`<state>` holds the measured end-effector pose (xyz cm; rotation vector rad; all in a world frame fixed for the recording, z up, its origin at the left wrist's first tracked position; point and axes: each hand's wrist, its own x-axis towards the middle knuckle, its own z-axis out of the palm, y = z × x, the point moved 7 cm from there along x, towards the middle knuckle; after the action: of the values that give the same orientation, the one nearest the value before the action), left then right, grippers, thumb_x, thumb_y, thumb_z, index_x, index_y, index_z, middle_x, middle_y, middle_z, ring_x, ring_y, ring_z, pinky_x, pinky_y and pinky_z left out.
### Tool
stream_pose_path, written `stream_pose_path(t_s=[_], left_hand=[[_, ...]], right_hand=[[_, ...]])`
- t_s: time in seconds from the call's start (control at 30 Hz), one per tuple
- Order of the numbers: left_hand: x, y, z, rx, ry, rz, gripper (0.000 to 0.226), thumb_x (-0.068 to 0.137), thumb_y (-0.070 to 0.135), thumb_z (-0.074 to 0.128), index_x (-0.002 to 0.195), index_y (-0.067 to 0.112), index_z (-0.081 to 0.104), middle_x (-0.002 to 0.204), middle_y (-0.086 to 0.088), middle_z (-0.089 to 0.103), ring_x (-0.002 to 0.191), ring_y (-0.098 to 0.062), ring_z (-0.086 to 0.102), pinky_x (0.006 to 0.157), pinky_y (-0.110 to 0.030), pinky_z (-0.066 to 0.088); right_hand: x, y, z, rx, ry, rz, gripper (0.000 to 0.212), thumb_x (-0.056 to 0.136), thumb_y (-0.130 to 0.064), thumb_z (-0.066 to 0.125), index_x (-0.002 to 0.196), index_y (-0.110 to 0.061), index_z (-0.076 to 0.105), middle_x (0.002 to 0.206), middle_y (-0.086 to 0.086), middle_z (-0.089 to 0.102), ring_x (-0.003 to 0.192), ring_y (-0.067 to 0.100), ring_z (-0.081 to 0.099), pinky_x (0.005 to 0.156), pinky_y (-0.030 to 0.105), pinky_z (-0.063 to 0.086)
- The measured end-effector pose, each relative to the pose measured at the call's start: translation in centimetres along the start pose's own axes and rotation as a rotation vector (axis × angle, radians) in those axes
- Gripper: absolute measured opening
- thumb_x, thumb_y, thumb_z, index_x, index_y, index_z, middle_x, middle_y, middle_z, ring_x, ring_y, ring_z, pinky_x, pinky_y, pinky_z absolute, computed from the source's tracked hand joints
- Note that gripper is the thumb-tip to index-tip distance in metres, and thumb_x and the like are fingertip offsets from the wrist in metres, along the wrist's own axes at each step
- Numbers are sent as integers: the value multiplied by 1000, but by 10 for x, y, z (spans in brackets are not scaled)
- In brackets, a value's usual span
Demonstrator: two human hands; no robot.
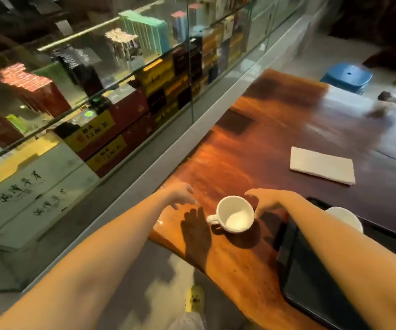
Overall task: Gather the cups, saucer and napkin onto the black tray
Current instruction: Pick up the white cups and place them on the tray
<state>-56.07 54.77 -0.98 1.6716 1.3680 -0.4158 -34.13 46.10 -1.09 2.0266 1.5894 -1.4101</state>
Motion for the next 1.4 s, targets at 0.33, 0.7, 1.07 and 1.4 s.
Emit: stream_pose_path(t_s=[0.33, 0.7, 1.07, 1.4], left_hand=[[22, -2, 54, -69, -212, 245, 82, 77, 9, 73, 144, 19, 29, 138, -10, 47, 105, -17, 52, 85, -27, 48], [28, 22, 78, -348, -149, 496, 84, 69, 13, 81, 139, 23, 36, 141, -1, 42, 129, -16, 39, 107, -35, 37], [18, 53, 78, -329, -108, 514, 85, 65, 14, 84, 138, 21, 40, 140, -1, 44, 129, -19, 40, 107, -47, 39], [-18, 150, 88, -246, -109, 652, 80, 64, 22, 85, 132, 24, 44, 129, 4, 50, 117, -14, 47, 96, -31, 42]], right_hand=[[9, 7, 44, 342, -31, -208, 92, 71, 1, 75, 140, -23, 18, 140, -4, 27, 127, 12, 29, 106, 30, 27], [29, 35, 76, 801, 137, -185, 89, 68, -14, 80, 130, -44, 24, 130, -20, 32, 118, 5, 35, 95, 25, 33], [-1, 45, 62, 920, 237, -200, 85, 70, -3, 75, 137, -33, 31, 139, -6, 38, 124, 15, 38, 105, 35, 34], [-86, 86, 27, 986, 355, -224, 84, 74, 1, 72, 137, -32, 27, 135, -5, 39, 125, 17, 40, 100, 32, 40]])
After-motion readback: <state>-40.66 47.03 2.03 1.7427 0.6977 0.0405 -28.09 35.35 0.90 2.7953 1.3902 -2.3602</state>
